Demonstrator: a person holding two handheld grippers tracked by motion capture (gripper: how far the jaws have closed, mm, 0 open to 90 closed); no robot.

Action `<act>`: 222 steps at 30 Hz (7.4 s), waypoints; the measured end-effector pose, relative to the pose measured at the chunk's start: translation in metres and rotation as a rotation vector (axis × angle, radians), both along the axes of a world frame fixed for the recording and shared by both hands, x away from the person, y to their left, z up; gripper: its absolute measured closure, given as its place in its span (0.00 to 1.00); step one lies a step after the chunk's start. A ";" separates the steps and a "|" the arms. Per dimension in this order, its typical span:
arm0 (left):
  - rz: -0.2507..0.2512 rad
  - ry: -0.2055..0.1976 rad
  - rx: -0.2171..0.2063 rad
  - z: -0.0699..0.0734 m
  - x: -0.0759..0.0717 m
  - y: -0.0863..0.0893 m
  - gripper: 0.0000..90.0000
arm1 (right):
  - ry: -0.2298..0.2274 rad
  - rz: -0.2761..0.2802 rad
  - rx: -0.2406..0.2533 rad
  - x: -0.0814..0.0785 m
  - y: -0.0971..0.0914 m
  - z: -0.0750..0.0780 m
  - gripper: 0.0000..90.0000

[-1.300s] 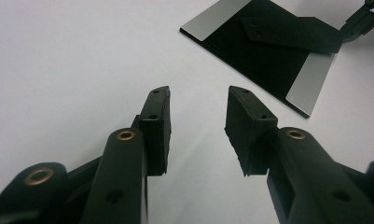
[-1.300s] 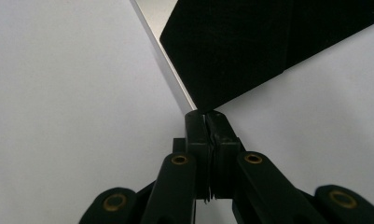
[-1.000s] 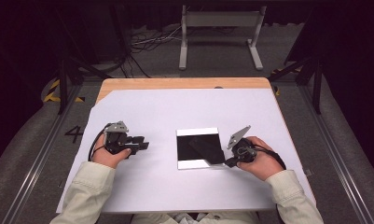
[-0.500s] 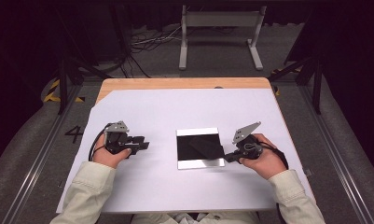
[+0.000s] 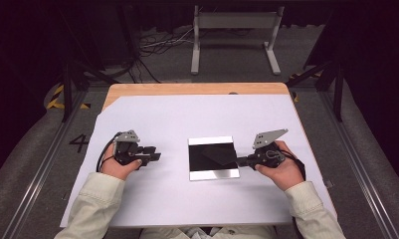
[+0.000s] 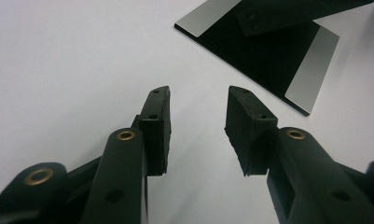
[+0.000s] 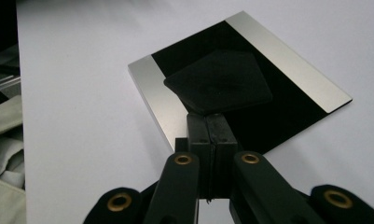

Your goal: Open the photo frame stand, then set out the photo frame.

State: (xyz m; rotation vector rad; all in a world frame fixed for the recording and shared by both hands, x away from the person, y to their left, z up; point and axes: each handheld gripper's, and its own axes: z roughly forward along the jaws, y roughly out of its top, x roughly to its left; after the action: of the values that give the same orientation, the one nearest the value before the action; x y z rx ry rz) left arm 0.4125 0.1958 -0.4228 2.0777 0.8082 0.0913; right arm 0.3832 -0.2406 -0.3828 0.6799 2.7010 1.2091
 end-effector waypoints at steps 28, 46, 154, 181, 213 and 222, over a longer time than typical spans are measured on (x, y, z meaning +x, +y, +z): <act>-0.014 0.019 0.007 -0.003 0.000 -0.004 0.67 | -0.032 -0.037 0.052 -0.001 0.001 0.000 1.00; -0.020 0.022 0.003 -0.004 0.002 -0.005 0.67 | -0.008 -0.009 -0.014 -0.008 -0.009 0.017 0.93; -0.006 0.029 0.018 -0.007 -0.002 -0.002 0.66 | 0.439 -0.413 0.297 0.029 0.019 -0.026 0.63; -0.006 0.024 0.020 -0.006 -0.002 -0.002 0.66 | 0.424 -0.131 0.278 0.008 0.020 0.009 0.97; -0.006 0.025 0.013 -0.006 -0.001 -0.002 0.66 | 0.014 -0.105 0.288 -0.001 0.034 0.007 0.97; -0.009 0.029 0.016 -0.007 -0.001 -0.004 0.66 | -0.036 -0.027 0.171 -0.005 0.030 0.007 0.97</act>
State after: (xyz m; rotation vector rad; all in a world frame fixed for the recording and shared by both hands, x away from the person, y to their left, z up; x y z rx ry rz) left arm 0.4116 0.1922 -0.4293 2.1014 0.8180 0.0634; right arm 0.3781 -0.2105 -0.3762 0.7052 2.5721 1.4438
